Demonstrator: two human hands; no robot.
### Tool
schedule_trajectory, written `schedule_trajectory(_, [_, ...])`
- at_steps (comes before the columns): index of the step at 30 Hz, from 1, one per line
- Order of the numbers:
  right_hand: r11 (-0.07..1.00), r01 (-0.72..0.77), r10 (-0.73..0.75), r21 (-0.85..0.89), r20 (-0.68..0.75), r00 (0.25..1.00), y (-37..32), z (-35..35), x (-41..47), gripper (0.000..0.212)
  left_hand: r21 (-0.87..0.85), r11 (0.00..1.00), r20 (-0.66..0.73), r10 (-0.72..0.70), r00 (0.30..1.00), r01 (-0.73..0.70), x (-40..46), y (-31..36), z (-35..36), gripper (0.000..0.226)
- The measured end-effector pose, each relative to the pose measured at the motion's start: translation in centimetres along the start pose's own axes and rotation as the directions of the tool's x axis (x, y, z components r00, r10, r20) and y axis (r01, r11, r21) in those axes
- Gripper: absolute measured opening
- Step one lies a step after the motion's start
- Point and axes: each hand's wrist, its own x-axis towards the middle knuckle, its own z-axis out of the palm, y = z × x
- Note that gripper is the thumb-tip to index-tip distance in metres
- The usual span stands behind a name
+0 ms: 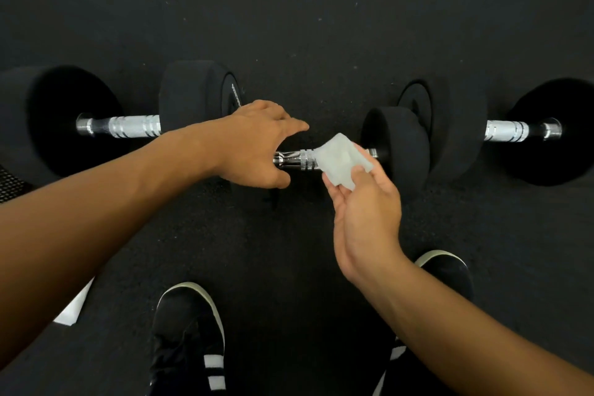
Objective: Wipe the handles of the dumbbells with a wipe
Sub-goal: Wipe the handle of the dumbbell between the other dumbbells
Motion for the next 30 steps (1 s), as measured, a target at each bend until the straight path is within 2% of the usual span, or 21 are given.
schedule_trajectory(2, [0.966,0.149,-0.124,-0.21,0.126,0.984,-0.2,0.2,0.8,0.039,-0.064,0.998,-0.039,-0.013,0.999,0.01,-0.2,0.2,-0.1,0.093])
schedule_trajectory(3, [0.889,0.274,-0.214,-0.367,0.196,0.957,-0.3,0.2,1.3,0.04,-0.086,0.996,-0.06,-0.022,0.998,0.017,-0.2,0.2,-0.1,0.093])
schedule_trajectory(4, [0.763,0.404,-0.299,-0.504,0.279,0.913,-0.5,0.3,1.8,0.041,-0.106,0.994,-0.076,-0.034,0.997,0.026,-0.3,0.3,-0.1,0.093])
schedule_trajectory(6, [0.471,0.59,-0.395,-0.656,0.441,0.806,-1.2,0.8,3.3,0.041,-0.139,0.99,-0.081,-0.044,0.996,0.032,-0.3,0.3,-0.2,0.093])
schedule_trajectory(8, [0.193,0.653,-0.299,-0.732,0.591,0.75,-1.4,1.4,5.3,0.04,-0.131,0.991,-0.066,-0.038,0.997,0.029,-0.3,0.4,-0.3,0.093])
schedule_trajectory(10, [-0.141,0.644,-0.058,-0.752,0.656,0.753,-1.2,2.7,6.8,0.032,-0.092,0.995,-0.04,-0.042,0.998,0.038,-0.4,0.5,-0.4,0.095])
schedule_trajectory(11, [-0.254,0.657,0.058,-0.71,0.667,0.743,-1.1,3.4,7.4,0.025,-0.078,0.996,-0.034,-0.045,0.998,0.042,-0.3,0.5,-0.3,0.097])
schedule_trajectory(12, [-0.306,0.678,0.148,-0.668,0.67,0.727,-1.0,4.0,7.7,0.018,-0.067,0.997,-0.034,-0.047,0.998,0.045,-0.3,0.5,-0.3,0.097])
schedule_trajectory(15, [-0.238,0.74,0.262,-0.63,0.692,0.673,-1.6,4.8,8.3,0.012,-0.057,0.997,-0.026,-0.048,0.999,0.047,-0.2,0.5,-0.4,0.097])
schedule_trajectory(18, [-0.248,0.771,0.142,-0.586,0.765,0.628,-0.9,3.4,7.9,0.005,-0.048,0.998,-0.017,-0.042,0.999,0.042,-0.1,0.5,-0.4,0.097])
schedule_trajectory(19, [-0.266,0.79,0.082,-0.553,0.804,0.59,-0.2,2.4,7.5,0.009,-0.047,0.998,-0.017,-0.039,0.999,0.038,-0.2,0.4,-0.3,0.097])
schedule_trajectory(22, [-0.353,0.807,-0.025,-0.474,0.867,0.498,2.0,-0.4,6.4,0.04,-0.044,0.999,-0.034,-0.016,0.999,0.015,-0.2,0.1,0.0,0.091])
schedule_trajectory(25, [-0.406,0.808,-0.064,-0.427,0.895,0.441,2.8,-2.4,5.8,0.053,-0.016,1.0,-0.044,0.011,0.999,-0.012,-0.1,-0.2,0.2,0.08])
schedule_trajectory(27, [-0.431,0.777,-0.12,-0.458,0.883,0.454,2.7,-3.4,5.9,0.057,-0.019,1.0,-0.043,0.022,0.999,-0.023,-0.1,-0.2,0.2,0.077])
schedule_trajectory(30, [-0.392,0.668,-0.216,-0.633,0.769,0.602,1.9,-3.2,6.1,0.058,-0.012,1.0,-0.042,0.018,0.999,-0.018,0.0,-0.2,0.4,0.078])
